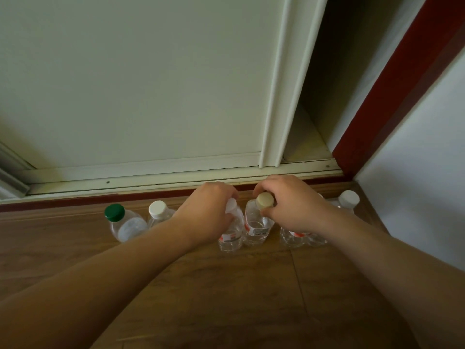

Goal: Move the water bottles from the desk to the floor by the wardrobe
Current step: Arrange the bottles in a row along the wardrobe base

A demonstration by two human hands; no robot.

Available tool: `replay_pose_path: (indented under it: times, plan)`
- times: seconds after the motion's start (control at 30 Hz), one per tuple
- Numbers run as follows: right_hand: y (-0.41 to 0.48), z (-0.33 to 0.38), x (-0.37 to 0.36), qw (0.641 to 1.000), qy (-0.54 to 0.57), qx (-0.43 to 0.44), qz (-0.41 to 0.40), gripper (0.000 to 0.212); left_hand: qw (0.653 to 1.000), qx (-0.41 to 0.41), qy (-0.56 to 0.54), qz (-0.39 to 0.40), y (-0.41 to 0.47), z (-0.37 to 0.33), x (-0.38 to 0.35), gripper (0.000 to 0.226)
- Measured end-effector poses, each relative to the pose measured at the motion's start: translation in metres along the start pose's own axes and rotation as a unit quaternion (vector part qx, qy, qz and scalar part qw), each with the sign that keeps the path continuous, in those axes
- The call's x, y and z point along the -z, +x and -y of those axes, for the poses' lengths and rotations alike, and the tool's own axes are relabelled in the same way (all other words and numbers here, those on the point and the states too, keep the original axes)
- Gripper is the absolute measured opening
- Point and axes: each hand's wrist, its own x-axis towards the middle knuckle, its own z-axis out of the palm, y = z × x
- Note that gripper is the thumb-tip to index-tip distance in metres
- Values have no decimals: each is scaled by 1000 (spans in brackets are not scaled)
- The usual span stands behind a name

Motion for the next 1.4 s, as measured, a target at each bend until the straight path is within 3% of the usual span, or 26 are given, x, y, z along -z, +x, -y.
replay_pose_path:
  times: [0.8, 1.0, 1.4]
  plan:
    - [-10, -21, 6, 999, -24, -15, 19, 35, 999, -48, -2, 5, 16, -15, -18, 38]
    - [-10, -24, 8, 999, -19, -6, 40, 45, 999, -45, -3, -9, 17, -11, -18, 33]
    - [-8, -20, 5, 999, -25, -20, 29, 30, 999, -29, -5, -31, 16, -7, -19, 25]
